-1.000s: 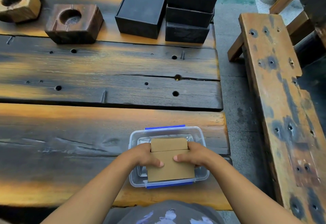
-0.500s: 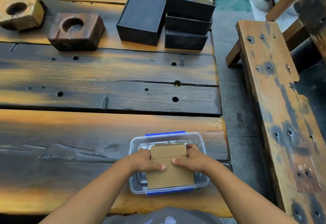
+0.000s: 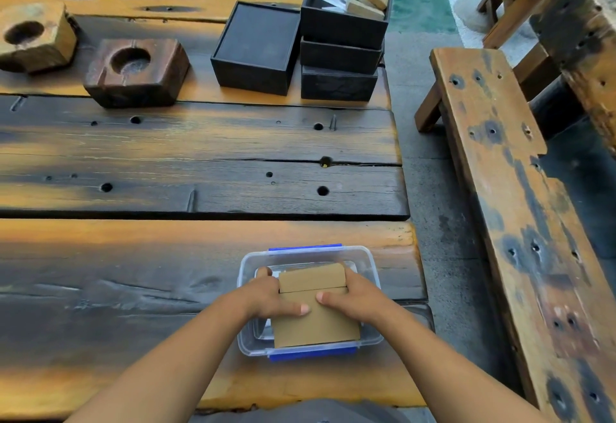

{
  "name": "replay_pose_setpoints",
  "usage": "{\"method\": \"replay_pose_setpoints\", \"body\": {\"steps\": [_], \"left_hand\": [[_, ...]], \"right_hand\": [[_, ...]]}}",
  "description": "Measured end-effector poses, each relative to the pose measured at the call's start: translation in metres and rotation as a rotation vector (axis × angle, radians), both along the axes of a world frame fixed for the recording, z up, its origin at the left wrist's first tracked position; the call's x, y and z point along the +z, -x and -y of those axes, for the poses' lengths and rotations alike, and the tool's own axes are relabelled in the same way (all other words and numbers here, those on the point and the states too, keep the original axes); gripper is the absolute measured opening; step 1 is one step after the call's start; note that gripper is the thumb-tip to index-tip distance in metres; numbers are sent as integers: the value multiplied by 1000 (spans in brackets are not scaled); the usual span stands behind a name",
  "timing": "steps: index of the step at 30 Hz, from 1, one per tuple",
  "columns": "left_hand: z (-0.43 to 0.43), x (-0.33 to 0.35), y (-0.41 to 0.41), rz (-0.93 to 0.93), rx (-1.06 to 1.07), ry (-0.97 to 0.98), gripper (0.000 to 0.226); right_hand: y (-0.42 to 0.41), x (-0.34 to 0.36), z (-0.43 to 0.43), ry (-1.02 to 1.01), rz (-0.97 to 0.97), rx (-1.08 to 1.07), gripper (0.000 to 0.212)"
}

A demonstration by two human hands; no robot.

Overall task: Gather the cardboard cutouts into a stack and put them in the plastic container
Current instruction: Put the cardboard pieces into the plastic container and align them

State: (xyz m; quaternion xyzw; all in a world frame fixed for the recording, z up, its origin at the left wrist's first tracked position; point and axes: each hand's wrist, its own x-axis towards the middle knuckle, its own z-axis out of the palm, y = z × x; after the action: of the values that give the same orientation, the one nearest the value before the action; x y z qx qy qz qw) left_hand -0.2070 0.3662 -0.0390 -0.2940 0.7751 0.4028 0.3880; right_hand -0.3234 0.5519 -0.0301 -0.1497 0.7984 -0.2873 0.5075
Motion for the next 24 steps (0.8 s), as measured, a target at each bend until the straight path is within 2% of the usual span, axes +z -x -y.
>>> {"method": "replay_pose_setpoints", "body": {"steps": [6,14,19,24], "left_hand": [[-3,1,-2,-8,24,-4,96],[-6,3,-2,17,-151,106,93],[-3,7,-3,47,-215,57,94],[-4,9,-3,38,-173,74,95]], "right_hand": [[-4,5,0,-74,-67,55,66],[-5,2,-3,-122,-34,38,53],[-8,0,-7,-92,50,-88,65],[-8,1,-4,-89,46,-78,69]]}}
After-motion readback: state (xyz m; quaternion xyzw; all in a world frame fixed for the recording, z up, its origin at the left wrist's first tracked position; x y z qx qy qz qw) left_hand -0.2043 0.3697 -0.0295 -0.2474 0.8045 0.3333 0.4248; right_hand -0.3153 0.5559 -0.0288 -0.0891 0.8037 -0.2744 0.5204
